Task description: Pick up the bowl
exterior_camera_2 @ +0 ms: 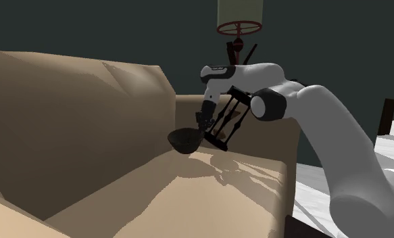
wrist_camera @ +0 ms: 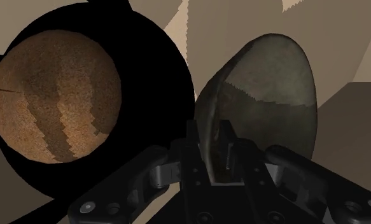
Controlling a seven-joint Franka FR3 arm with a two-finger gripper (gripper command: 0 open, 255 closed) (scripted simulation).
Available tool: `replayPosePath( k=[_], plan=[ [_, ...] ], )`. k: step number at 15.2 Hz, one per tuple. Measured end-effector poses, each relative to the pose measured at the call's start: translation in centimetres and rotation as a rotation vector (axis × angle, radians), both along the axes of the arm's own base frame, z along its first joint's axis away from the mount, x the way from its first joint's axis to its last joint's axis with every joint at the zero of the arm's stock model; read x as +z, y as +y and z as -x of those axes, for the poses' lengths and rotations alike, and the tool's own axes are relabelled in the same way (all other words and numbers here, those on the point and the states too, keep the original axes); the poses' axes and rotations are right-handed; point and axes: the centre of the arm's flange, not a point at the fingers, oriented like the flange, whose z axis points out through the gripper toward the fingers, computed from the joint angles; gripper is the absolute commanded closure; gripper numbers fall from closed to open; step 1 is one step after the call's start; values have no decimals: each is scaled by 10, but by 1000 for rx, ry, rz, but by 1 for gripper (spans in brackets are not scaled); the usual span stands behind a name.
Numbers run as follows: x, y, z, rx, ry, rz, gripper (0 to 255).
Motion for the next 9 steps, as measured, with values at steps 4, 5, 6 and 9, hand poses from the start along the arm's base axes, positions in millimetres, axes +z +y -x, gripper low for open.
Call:
replayPosePath(
  k=[4, 5, 6, 9],
  plan=[
    [7, -6, 1, -6, 27, 7, 255],
    [11, -8, 1, -8, 31, 9, 255],
    [15, -8, 0, -9, 32, 10, 255],
    [31, -9, 1, -10, 33, 11, 255]
  ],
)
